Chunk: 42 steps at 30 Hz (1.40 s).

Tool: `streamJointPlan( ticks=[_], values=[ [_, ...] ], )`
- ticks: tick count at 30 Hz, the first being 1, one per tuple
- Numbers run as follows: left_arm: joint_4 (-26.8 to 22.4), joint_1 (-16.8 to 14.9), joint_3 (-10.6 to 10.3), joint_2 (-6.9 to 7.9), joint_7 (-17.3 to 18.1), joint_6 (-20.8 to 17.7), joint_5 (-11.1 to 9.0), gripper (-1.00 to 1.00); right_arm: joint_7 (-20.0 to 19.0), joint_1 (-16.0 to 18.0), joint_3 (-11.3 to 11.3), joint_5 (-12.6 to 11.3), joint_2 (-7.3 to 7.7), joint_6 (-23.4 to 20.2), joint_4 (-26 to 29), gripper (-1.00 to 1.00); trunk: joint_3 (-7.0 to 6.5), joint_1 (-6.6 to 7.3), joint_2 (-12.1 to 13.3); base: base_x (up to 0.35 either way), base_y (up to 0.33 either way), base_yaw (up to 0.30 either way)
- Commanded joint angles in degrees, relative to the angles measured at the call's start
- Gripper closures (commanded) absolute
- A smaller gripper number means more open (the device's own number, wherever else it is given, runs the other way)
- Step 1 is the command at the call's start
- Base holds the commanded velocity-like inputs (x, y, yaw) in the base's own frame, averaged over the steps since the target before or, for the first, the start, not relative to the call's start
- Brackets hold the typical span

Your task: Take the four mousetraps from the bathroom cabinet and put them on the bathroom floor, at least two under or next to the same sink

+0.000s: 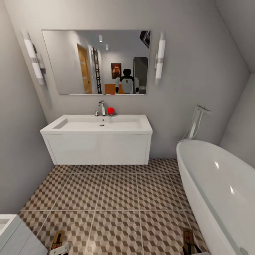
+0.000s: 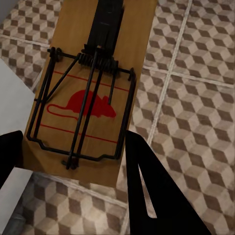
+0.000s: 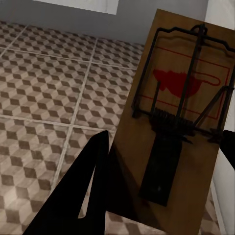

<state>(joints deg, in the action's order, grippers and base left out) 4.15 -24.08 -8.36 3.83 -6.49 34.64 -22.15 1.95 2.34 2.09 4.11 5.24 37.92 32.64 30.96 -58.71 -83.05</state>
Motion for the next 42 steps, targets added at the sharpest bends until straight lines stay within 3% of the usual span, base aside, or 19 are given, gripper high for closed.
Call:
streamJointPlan(
  ticks=[1,42],
  values=[
    [0.19,-0.09,-0.51,0.01,-0.19,0.26,-0.08,1.0,0.08,0.04,0.11,0.2,0.04,0.13,-0.03,1.0,0.05,-0.02,-0.03,0.232,0.0,0.0],
    [0.18,-0.09,-0.52,-0.05,-0.19,0.26,-0.08,1.0,-0.01,0.04,0.19,0.2,0.04,0.05,-0.12,1.0,0.05,-0.02,-0.03,0.228,0.0,0.0]
  ],
)
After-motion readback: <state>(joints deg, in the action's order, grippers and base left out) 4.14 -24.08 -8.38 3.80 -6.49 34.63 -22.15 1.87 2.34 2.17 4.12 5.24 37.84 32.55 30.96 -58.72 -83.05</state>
